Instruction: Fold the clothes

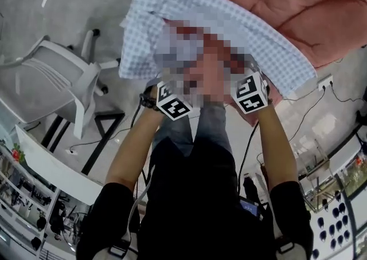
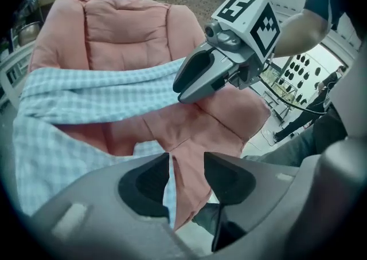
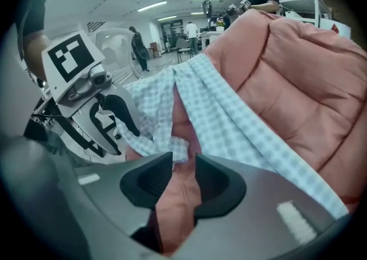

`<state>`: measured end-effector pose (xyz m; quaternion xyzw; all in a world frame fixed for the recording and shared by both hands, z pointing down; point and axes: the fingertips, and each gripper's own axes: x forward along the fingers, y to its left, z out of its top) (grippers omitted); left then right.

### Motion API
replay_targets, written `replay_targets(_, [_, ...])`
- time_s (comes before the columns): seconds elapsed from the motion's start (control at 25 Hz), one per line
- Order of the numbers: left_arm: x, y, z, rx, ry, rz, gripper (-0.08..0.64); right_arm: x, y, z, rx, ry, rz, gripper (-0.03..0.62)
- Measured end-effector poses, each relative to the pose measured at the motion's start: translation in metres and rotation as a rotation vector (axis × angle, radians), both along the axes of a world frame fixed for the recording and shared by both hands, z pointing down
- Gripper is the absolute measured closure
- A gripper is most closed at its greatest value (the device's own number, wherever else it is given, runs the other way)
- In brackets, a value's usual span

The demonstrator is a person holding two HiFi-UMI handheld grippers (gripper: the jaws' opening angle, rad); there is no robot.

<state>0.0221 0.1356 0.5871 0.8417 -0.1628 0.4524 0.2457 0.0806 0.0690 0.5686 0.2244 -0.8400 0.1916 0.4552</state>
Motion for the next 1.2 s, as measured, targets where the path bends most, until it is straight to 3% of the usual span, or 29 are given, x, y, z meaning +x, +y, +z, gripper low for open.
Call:
replay_targets(0.36, [-0.034,0.019,0.044,-0.022,-0.050,-0.288,0.371,-0.049,0.019,0.073,-0.064,0.026,-0.242,0.460])
replay_targets(0.68, [-0.054,0.038,0.079,0.040,-0.167,-0.447,0.370,-0.069,0.037,0.128,-0.045,0.110,-0.427,0.428])
replay_targets(0.84, [-0.057,0.031,0.091,0.102,-0.220,-0.392,0.365,-0.066,0.033,0.145,-0.053,0.151,-0.424,0.430])
replay_targets(1.0, [-0.045,0.021,0.097,0.149,-0.228,-0.327,0.367,-0.066,0.026,0.135,-0.049,0.140,-0.359,0.568])
replay_targets(1.12, [-0.038,0.020,0.110,0.169,-0.276,-0.254,0.377,-0.067,0.030,0.121,-0.071,0.106,-0.313,0.572])
replay_targets(1.2, [-0.039,0.018,0.116,0.186,-0.312,-0.237,0.438,-0.065,0.030,0.107,-0.085,0.072,-0.275,0.572])
